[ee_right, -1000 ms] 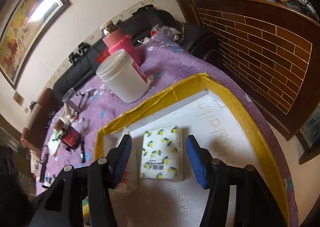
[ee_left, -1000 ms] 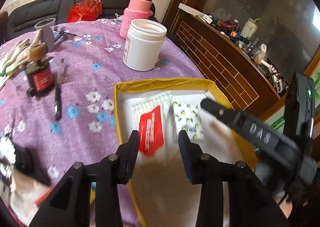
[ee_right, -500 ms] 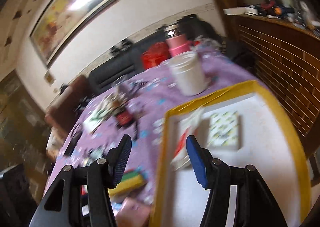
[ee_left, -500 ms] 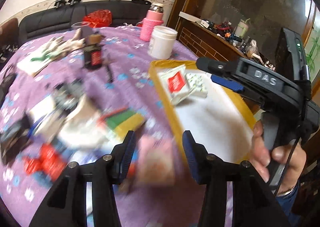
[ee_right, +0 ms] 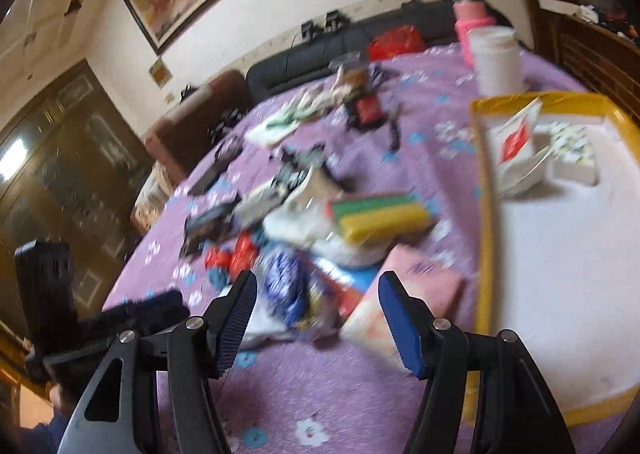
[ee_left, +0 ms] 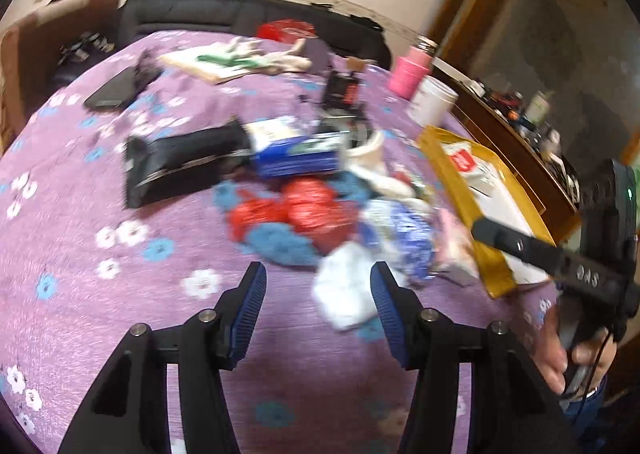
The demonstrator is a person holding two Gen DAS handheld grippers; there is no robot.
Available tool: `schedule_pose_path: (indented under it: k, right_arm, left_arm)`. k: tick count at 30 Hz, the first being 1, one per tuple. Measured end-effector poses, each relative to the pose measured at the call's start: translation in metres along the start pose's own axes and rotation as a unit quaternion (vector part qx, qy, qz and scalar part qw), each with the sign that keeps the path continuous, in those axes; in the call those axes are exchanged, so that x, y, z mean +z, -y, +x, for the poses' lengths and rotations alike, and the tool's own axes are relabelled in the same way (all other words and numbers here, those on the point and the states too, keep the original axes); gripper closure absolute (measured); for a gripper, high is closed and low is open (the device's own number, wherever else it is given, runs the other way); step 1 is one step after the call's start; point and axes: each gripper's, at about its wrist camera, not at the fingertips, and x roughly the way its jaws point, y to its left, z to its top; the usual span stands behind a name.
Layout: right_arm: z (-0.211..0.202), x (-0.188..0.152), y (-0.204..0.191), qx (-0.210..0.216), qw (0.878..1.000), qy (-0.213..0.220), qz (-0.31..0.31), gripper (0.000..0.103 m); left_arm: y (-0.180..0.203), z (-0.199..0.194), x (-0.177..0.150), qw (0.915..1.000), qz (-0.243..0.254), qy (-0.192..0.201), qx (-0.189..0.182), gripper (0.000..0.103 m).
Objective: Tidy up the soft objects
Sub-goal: 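Grasp the white cloth with the left tool while the right grasps the blue-white bag, then carry the white cloth and blue-white bag over the yellow-rimmed tray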
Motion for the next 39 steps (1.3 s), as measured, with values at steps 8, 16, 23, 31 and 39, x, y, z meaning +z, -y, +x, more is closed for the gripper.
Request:
schedule_pose_path:
  k: [8,16,23,31,39]
  right_arm:
    - [0.041,0.004,-0.043,-0.073,0.992,-0.022,-0.099,0.035]
    - [0.051,-0.003,-0.049,-0.098,0.988,-0.006,-0.115,0.076]
    - [0.008,0.001,-0.03,-0.072,0.994,0.033,-0.076,0.084]
    - [0.002,-0.016,-0.016,-0.06,0.996,0.011,-0.062,0.087]
    - [0.003,-0.021,-0.019,-0.055,0.995,-0.005,-0.087,0.064]
  left_arm:
    - [-0.025,0.01,-0.013,0.9995,-0.011,-0.022,-0.018,0.047]
    - [-0.003,0.004,-0.018,0.9978,0.04,-0.029,-0.044,0.031]
    - [0.023,0.024,-0.015,0.9952,0.074,-0.048,-0.043,0.031]
    - [0.049,0.067,-0.007,0.9934,0.087,-0.073,0.017,0.059]
    - [0.035,0.049,-0.014,0.9944,0.085,-0.062,0.002,0.086]
